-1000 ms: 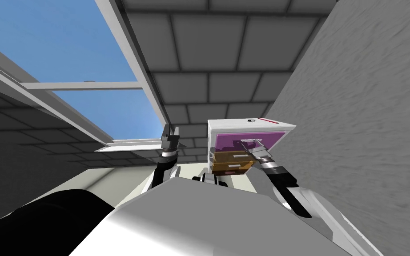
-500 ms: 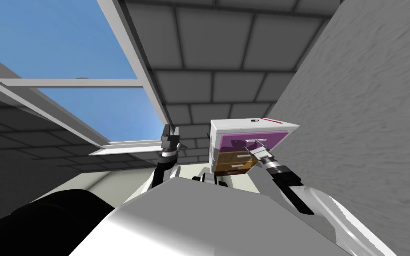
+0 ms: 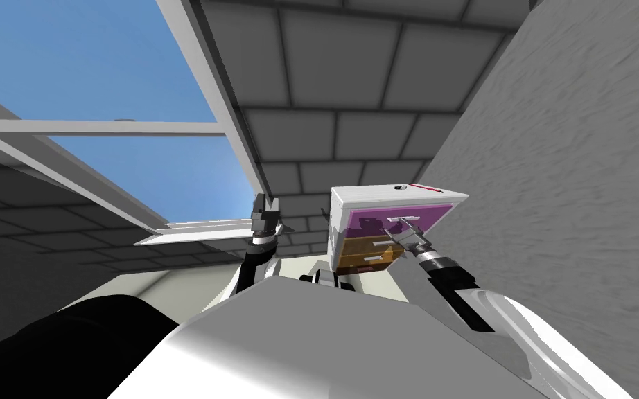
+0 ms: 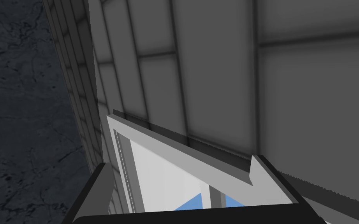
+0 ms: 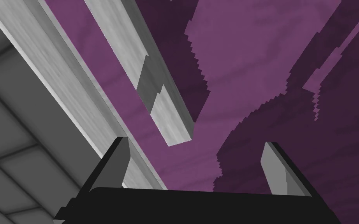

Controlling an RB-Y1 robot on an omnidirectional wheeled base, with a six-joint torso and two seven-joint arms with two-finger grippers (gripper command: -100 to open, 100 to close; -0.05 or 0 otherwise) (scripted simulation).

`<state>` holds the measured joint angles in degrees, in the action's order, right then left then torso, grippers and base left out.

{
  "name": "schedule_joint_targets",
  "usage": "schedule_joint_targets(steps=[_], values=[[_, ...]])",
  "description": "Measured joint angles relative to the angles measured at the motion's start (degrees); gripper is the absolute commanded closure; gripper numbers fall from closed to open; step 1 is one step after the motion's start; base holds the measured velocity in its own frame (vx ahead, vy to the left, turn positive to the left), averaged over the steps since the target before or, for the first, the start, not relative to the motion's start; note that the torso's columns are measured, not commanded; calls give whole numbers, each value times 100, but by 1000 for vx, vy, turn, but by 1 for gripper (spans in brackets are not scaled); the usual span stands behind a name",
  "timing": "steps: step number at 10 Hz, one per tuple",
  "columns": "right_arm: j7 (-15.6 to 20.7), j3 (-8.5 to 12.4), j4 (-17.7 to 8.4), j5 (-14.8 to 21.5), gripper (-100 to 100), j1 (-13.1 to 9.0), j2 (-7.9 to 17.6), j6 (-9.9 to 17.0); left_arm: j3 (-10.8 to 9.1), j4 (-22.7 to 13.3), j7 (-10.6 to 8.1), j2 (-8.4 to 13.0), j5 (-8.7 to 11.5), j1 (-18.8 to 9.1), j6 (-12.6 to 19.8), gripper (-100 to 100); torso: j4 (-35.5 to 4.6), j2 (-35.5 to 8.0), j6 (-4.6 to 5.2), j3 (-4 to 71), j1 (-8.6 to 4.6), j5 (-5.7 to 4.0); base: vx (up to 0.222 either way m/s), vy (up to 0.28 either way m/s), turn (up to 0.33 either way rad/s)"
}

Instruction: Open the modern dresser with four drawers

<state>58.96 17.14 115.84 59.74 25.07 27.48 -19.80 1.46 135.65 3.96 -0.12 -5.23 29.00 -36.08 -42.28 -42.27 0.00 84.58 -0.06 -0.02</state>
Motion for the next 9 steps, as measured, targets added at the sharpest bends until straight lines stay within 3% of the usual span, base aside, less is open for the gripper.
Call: schedule_joint_targets(steps=[2, 3, 8, 9], values=[[-24, 69, 7, -27, -100, 27, 69, -8, 0, 0, 0, 0, 0, 1, 0, 0, 5, 21, -1, 12, 8, 2, 73, 36, 7], [-37, 80, 8, -32, 100, 30, 77, -13, 0, 0, 0, 0, 0, 0, 0, 0, 4, 7, 0, 6, 4, 2, 8, 4, 0], [-74, 108, 140, -74, 100, 110, 110, -84, 0, -1, 0, 0, 0, -2, 1, 0, -2, -8, 0, -5, 12, 4, -150, -36, -51], [-76, 110, 143, -75, -100, 113, 111, -90, 0, -1, 0, 0, 0, -1, 1, 0, 8, 30, -2, 17, 15, 4, 62, -2, 10]])
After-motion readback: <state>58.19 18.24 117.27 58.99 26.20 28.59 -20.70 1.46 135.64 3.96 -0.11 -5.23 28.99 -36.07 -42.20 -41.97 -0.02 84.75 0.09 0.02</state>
